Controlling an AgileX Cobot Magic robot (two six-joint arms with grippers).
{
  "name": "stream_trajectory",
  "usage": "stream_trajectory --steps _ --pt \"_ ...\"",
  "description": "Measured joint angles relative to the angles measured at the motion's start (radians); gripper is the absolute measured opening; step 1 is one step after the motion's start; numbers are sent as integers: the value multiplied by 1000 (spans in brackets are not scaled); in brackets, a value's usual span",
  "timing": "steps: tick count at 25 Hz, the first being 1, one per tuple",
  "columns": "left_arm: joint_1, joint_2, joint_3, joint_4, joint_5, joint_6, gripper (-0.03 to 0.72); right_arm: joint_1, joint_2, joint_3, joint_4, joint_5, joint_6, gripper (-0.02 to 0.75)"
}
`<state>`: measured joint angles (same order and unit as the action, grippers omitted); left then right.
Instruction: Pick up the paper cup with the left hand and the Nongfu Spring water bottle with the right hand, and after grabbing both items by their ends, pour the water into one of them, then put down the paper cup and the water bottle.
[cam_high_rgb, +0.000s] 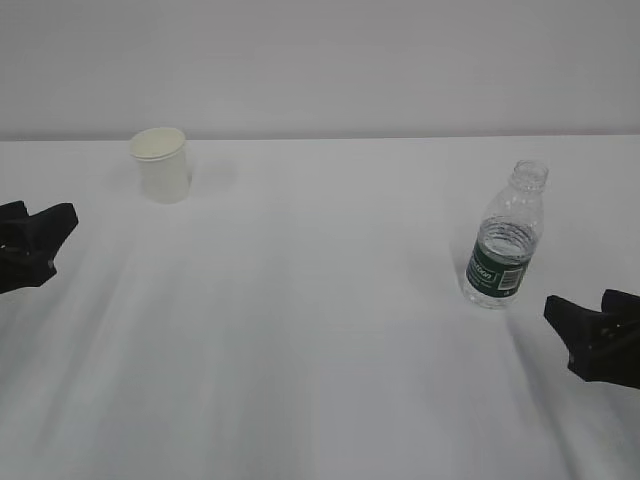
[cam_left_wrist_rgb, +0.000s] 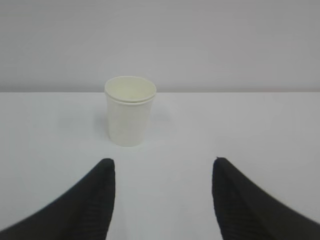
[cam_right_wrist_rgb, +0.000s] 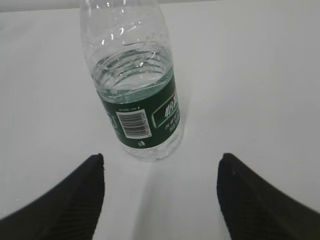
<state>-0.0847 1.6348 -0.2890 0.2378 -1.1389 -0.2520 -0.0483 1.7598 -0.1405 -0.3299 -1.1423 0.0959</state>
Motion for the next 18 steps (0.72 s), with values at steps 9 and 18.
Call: stream_trajectory --steps 9,18 --pt "0 0 0 4 0 0 442 0 101 -69 -11 -3 -3 637" --pt "0 0 0 8 0 0 442 0 159 -117 -36 -3 5 668"
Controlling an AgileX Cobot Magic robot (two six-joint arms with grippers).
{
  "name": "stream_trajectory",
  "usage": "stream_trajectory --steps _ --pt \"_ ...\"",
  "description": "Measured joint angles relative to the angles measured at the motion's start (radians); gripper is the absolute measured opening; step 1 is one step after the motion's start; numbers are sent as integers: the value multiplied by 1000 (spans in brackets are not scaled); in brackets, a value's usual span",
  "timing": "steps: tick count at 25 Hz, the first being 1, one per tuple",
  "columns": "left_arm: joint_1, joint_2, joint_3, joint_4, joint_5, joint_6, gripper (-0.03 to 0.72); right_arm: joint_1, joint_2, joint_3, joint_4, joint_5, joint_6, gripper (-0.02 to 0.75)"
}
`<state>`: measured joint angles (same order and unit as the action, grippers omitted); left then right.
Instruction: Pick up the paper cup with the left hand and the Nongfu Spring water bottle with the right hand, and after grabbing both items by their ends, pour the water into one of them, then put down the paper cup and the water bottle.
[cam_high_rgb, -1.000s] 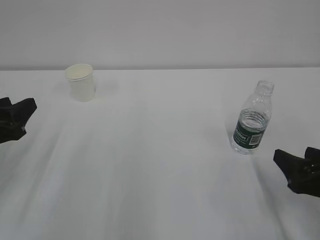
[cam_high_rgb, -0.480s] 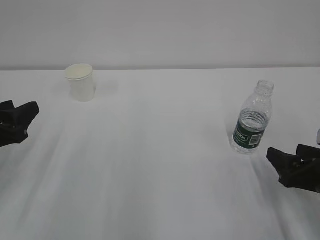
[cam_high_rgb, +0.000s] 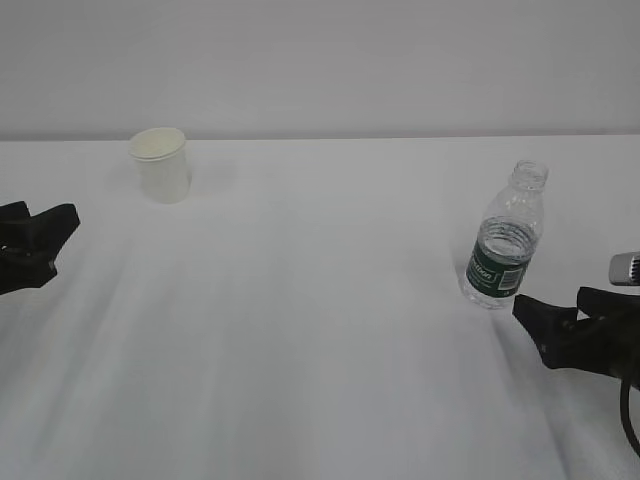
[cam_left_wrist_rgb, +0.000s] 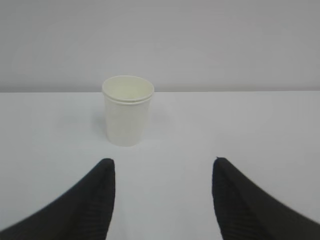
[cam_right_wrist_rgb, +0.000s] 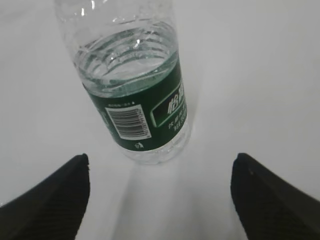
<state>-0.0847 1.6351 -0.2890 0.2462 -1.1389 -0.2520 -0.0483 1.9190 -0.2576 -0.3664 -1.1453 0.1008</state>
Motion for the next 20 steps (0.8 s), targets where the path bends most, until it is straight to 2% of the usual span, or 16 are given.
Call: stream_trajectory --steps 20 --pt "0 0 0 9 0 0 442 0 48 -99 -61 -2 35 669"
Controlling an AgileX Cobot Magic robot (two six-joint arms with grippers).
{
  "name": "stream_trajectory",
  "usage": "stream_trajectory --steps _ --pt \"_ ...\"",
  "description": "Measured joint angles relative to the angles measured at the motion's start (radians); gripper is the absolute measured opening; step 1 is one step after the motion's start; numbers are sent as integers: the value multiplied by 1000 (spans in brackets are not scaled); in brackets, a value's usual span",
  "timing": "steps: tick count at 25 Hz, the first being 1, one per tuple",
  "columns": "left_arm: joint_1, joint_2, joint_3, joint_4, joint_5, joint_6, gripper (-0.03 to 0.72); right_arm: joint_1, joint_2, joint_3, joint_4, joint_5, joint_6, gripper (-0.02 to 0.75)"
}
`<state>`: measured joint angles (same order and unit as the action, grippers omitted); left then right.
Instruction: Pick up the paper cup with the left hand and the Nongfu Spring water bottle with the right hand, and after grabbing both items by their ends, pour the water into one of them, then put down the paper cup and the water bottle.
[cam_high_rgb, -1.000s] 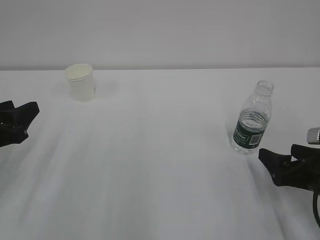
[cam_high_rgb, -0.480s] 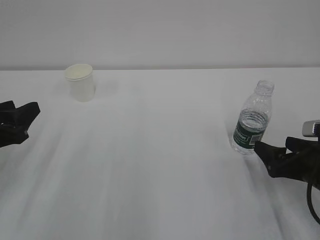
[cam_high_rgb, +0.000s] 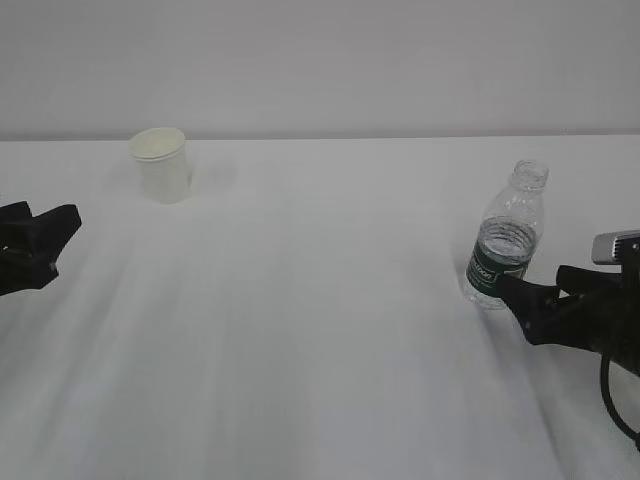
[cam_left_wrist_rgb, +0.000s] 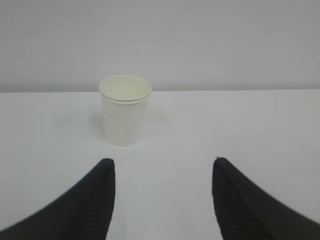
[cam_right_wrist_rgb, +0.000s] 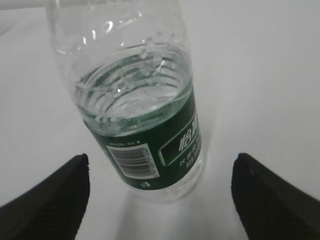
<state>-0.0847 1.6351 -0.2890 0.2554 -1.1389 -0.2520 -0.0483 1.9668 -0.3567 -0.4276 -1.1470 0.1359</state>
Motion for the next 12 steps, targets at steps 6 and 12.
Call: stream_trajectory --steps 6,12 --pt "0 0 0 4 0 0 442 0 50 -34 -11 0 15 669" --pt "0 0 0 6 0 0 442 0 54 -70 -36 0 22 669"
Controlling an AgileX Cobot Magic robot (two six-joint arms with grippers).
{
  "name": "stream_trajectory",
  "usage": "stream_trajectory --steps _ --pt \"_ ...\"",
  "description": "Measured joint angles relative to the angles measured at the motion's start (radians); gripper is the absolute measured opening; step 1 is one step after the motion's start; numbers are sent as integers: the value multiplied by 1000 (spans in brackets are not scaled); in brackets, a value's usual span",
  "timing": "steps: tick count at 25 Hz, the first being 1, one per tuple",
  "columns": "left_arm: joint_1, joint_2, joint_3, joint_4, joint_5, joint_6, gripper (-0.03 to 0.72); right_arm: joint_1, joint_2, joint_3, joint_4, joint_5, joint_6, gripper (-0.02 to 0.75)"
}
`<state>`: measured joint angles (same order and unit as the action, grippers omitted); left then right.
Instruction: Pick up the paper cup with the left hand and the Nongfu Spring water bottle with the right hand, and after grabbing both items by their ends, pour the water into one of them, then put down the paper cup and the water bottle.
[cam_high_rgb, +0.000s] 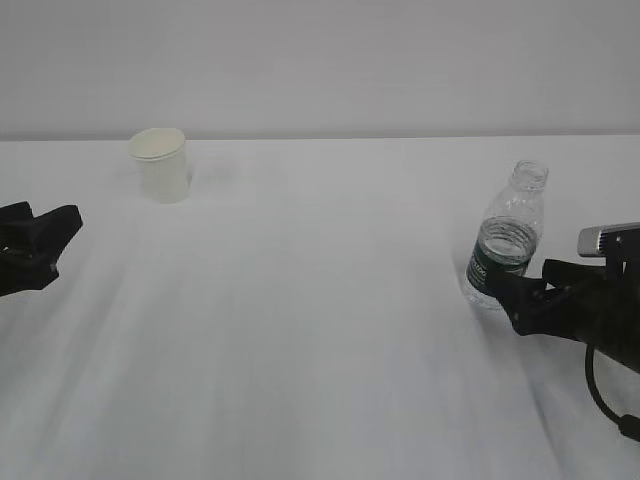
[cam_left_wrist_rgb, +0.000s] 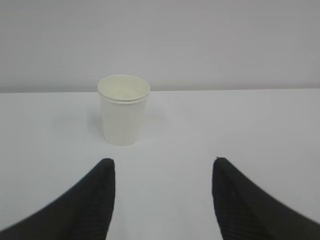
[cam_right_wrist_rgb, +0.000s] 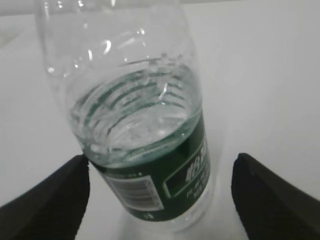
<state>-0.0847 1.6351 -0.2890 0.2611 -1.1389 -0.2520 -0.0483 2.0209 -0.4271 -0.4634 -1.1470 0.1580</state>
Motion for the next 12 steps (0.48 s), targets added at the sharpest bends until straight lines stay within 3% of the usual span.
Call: stream_trajectory --steps 12 --pt "0 0 0 0 0 0 442 0 55 -76 -66 0 68 669"
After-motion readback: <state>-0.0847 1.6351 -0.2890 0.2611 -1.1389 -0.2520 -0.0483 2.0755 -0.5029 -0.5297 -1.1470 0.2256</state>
